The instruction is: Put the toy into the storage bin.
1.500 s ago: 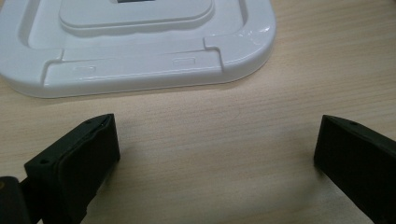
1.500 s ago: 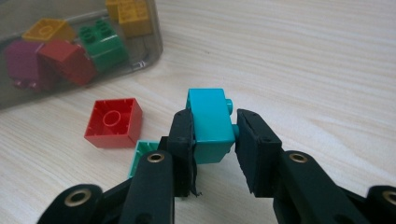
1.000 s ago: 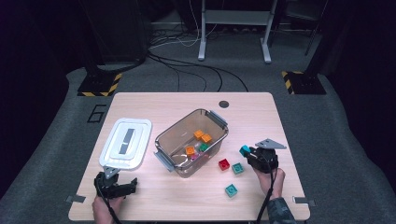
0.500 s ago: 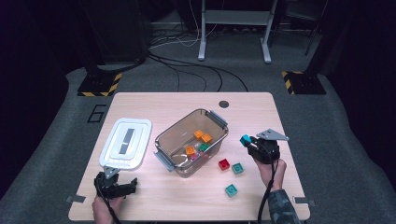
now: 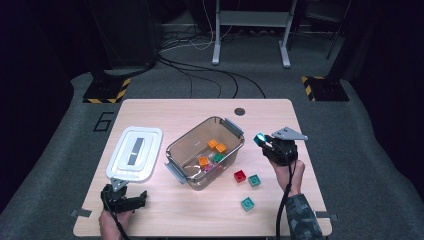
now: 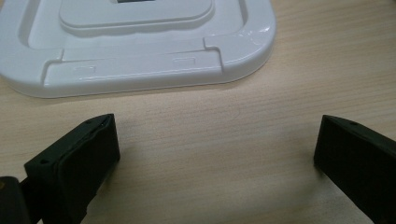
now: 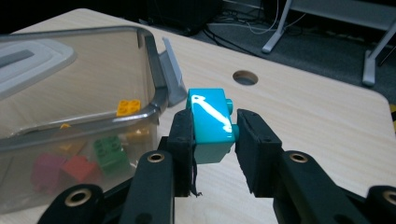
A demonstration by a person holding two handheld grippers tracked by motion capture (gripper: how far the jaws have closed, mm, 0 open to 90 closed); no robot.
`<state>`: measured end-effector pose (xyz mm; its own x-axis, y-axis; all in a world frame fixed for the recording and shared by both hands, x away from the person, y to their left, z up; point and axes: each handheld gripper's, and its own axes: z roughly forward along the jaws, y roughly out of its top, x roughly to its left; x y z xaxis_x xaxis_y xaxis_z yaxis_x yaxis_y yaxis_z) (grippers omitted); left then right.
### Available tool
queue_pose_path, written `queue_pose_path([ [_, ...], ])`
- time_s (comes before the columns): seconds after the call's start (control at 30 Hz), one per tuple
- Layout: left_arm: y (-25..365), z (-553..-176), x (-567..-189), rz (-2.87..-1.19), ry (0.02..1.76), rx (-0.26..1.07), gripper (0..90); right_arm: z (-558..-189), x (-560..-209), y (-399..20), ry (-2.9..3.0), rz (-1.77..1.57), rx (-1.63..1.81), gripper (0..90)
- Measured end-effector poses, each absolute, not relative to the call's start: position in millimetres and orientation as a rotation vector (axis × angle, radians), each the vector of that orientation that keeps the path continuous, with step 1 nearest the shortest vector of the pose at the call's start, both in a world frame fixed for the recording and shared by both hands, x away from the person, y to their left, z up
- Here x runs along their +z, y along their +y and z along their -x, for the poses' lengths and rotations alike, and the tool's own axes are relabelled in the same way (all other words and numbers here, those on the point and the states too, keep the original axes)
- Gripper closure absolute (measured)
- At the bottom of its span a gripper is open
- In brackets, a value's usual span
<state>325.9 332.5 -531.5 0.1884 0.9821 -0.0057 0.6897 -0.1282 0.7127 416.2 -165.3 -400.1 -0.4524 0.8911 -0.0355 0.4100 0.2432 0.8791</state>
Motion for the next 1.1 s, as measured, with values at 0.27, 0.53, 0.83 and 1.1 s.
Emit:
queue_pose_path([
  [0.27, 333, -326, -531, -1.886, 1.562, 0.649, 0.0, -423, -384, -154, 1.973, -1.134, 1.161, 67.4],
  [0.53, 333, -326, -531, -1.886, 1.562, 0.648, 0.0, -431, -372, -135, 1.991, -1.072, 1.175, 67.4],
  [0.83, 333, -326, -531, -1.886, 1.563, 0.648, 0.0, -443, -373, -104, 2.065, -1.011, 1.179, 67.4],
  [1.1, 333, -326, -531, -1.886, 1.563, 0.65, 0.0, -453, -380, -88, 2.165, -0.996, 1.144, 65.4],
])
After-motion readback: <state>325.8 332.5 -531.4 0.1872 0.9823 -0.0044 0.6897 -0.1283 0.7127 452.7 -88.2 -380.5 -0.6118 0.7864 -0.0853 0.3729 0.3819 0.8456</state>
